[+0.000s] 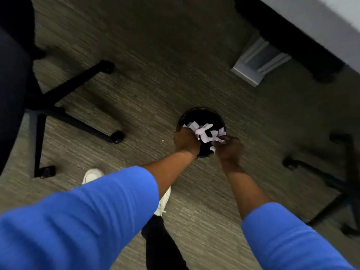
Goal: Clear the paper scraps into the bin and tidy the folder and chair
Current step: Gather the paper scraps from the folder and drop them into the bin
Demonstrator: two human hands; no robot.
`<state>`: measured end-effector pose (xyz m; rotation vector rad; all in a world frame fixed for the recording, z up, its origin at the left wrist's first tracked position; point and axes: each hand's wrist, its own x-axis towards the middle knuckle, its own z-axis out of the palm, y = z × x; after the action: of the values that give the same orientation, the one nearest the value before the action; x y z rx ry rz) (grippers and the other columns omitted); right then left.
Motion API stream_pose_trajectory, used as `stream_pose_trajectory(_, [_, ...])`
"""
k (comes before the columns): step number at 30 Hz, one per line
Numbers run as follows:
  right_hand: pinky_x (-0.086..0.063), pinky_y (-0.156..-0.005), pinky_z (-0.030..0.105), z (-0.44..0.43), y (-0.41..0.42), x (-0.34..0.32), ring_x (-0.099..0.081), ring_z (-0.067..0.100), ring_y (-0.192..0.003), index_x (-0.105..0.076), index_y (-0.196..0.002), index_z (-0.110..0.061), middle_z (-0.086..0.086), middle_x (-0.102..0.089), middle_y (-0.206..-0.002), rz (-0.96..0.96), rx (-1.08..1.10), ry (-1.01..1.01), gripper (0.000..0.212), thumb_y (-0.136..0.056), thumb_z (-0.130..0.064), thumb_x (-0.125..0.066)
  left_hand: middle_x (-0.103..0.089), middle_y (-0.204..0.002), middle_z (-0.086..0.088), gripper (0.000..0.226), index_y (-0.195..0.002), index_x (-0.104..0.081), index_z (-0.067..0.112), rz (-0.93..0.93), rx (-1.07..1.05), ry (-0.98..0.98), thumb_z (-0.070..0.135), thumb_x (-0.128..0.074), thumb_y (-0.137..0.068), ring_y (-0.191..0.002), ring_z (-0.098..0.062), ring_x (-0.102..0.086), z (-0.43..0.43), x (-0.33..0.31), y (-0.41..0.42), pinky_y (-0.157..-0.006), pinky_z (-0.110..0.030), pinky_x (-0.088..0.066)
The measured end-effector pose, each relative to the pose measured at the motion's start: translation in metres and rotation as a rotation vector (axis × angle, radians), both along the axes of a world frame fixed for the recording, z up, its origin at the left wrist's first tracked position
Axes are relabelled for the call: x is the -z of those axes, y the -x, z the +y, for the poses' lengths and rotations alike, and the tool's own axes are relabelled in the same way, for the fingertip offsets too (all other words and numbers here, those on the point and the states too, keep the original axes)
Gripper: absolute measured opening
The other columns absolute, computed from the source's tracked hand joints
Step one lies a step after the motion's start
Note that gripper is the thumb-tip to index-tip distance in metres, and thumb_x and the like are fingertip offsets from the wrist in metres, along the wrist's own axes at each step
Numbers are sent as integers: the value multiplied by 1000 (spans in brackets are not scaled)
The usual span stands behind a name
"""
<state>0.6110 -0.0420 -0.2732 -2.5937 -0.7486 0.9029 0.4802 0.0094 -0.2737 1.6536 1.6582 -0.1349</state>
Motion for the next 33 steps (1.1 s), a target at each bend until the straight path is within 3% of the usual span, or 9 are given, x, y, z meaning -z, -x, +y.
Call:
stream_pose_trajectory(5, [-56, -102, 39, 14, -11, 32, -71, 36, -120, -74, -122, -7, 20, -75, -126, 50, -63, 84, 41, -88, -26, -82, -74, -131, -15, 38, -122, -74, 4, -33, 14, 83, 34, -55, -107, -129, -31, -66, 4, 38, -19, -105, -36, -48])
stream_pose_trajectory(8, [-56, -105, 41, 25, -15, 44, -70, 33, -122, -71, -126, -12, 16, -73, -130, 167, -35, 87, 41, -87, -20, -82, -71, -136, -16, 39, -128, -73, 8, -124, -43, 138, 35, -57, -105, -132, -34, -62, 8, 50, -27, -109, -37, -46])
stream_pose_trajectory(10, [-60, -101, 52, 30, -16, 48, -71, 38, -119, -68, -130, -11, 19, -71, -130, 273, 56, 65, 43, -88, -12, -79, -68, -140, -18, 37, -132, -70, 8, -192, -107, 209, 29, -55, -106, -134, -37, -60, 11, 54, -31, -111, -39, -48])
stream_pose_trajectory(15, [-66, -86, 55, 27, -23, 50, -74, 36, -94, -68, -131, -10, 22, -71, -129, 293, 129, 63, 36, -96, -1, -67, -59, -151, -15, 39, -142, -64, 14, -296, -97, 305, 21, -46, -109, -142, -35, -54, 20, 56, -30, -118, -42, -44])
stream_pose_trajectory(19, [-59, -99, 59, 19, -18, 37, -72, 43, -114, -68, -132, -8, 22, -72, -129, 242, 22, 72, 37, -95, -6, -70, -64, -147, -16, 33, -126, -72, 3, -305, 70, 375, 16, -47, -110, -141, -33, -54, 20, 40, -17, -118, -40, -41])
stream_pose_trajectory(22, [-59, -100, 58, 18, 0, 17, -70, 42, -118, -68, -131, -10, 20, -70, -130, 219, 9, 28, 40, -92, -10, -76, -72, -128, -23, 30, -98, -71, 1, -266, 96, 342, 17, -48, -109, -125, -38, -64, 12, 20, 1, -107, -45, -49])
stream_pose_trajectory(25, [-60, -99, 56, 23, 24, -7, -70, 37, -120, -69, -131, -13, 16, -70, -131, 210, -23, -24, 44, -88, -11, -80, -69, -137, -15, 36, -120, -75, 9, -184, 87, 214, 29, -48, -109, -130, -33, -62, 8, -5, 24, -104, -37, -47])
stream_pose_trajectory(28, [-56, -103, 51, 36, 52, -35, -68, 36, -123, -70, -128, -9, 17, -72, -130, 167, -125, -24, 43, -87, -14, -78, -74, -129, -15, 37, -118, -77, 10, -184, 48, 160, 30, -46, -109, -122, -34, -67, 6, -34, 53, -97, -37, -50])
stream_pose_trajectory(33, [-51, -108, 38, 63, 114, -90, -65, 34, -125, -68, -133, -19, 11, -72, -131, 147, -282, -10, 43, -90, -22, -72, -81, -97, -12, 14, -92, -77, 12, -168, -330, 5, 21, -67, -90, -100, -36, -73, 0, -93, 121, -84, -39, -55])
